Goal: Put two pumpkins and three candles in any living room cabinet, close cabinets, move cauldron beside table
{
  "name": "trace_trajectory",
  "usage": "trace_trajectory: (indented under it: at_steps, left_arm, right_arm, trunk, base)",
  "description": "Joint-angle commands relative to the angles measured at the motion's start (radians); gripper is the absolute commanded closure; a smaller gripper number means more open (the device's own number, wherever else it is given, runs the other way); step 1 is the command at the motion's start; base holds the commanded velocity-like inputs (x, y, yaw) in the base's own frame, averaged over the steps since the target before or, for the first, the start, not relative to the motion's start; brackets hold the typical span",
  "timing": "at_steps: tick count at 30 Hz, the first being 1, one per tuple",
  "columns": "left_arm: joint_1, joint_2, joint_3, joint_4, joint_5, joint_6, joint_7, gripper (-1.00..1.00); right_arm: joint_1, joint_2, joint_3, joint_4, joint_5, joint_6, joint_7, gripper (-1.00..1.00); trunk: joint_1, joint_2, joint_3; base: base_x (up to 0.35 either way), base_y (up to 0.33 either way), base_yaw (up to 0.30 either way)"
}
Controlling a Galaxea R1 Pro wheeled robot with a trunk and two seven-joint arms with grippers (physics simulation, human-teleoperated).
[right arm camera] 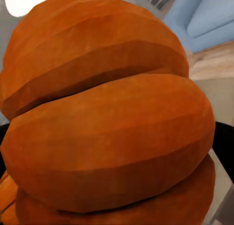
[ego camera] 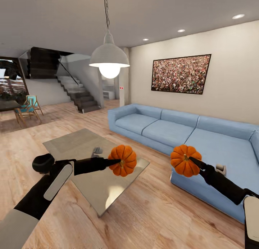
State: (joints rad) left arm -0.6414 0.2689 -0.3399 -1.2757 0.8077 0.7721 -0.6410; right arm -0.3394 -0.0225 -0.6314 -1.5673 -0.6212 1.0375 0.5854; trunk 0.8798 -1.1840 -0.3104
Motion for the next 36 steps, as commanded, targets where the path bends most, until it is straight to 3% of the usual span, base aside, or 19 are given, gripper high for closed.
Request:
trace_trajectory:
  at_steps: [1,9,36]
  left_arm:
    - [0.0,0.0,-0.001,0.0,0.014,0.007,0.001,1.0]
    - [0.003,0.001,0.001,0.001,0.016,0.007,0.0,1.0]
    - [0.003,0.001,0.001,0.002,0.019,0.007,0.001,1.0]
  right_arm:
    - [-0.001,0.0,-0.002,0.0,-0.012,0.01,0.011,1.0]
    - [-0.001,0.001,-0.002,0.0,-0.013,0.01,0.01,1.0]
    - [-0.001,0.002,-0.002,0.0,-0.014,0.01,0.01,1.0]
  trunk:
    - [0.0,-0.001,0.0]
    - [0.0,-0.001,0.005]
    - [0.0,-0.001,0.024]
  base:
    - [0.0,0.0,0.269]
    - [0.0,0.144,0.269]
    - [0.0,0.285,0.269]
